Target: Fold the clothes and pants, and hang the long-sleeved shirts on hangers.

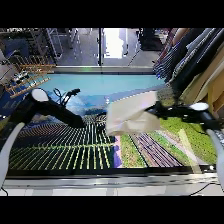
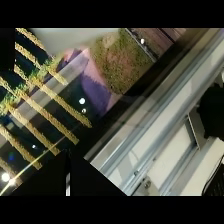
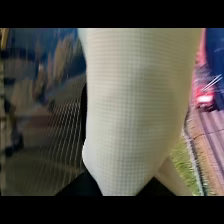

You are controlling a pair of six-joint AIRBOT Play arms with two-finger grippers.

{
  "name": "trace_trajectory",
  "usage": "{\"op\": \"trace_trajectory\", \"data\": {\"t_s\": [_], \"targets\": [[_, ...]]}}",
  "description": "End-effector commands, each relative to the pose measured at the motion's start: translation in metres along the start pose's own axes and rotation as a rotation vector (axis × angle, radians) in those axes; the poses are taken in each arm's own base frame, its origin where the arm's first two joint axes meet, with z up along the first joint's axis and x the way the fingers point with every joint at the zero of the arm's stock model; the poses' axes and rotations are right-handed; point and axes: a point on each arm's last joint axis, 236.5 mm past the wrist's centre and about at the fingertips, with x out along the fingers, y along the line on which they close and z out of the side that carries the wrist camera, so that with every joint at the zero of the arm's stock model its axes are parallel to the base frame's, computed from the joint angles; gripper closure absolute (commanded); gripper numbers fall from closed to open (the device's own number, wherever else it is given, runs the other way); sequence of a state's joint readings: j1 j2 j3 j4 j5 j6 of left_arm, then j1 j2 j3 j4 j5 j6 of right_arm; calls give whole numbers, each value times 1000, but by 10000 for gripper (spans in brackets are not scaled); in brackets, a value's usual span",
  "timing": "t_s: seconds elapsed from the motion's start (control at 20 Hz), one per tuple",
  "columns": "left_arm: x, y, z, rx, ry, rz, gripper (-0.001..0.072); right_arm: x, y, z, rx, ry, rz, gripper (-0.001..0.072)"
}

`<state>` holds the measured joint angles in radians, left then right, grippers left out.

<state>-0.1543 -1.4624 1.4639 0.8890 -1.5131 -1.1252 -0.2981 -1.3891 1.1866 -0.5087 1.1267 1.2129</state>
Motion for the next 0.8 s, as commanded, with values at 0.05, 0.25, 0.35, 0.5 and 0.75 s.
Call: {"op": "trace_trajectory", "data": {"t_s": [0.05,0.25,0.35,0.5,0.75], "targets": [[-59,-39,-30,86,-10,12,696,-179,-76,38,194,-411,-264,696],[-70,-49,-31,126,-41,29,695,-278,-201,-46,481,-567,-567,697],[-70,-49,-31,125,-42,30,696,-294,-256,-113,635,-510,-692,696],[-72,-41,-33,118,-33,57,695,-301,-293,-181,776,-368,-783,690],[-123,44,-88,-126,118,426,695,-339,-259,-159,716,-221,-801,20]]}}
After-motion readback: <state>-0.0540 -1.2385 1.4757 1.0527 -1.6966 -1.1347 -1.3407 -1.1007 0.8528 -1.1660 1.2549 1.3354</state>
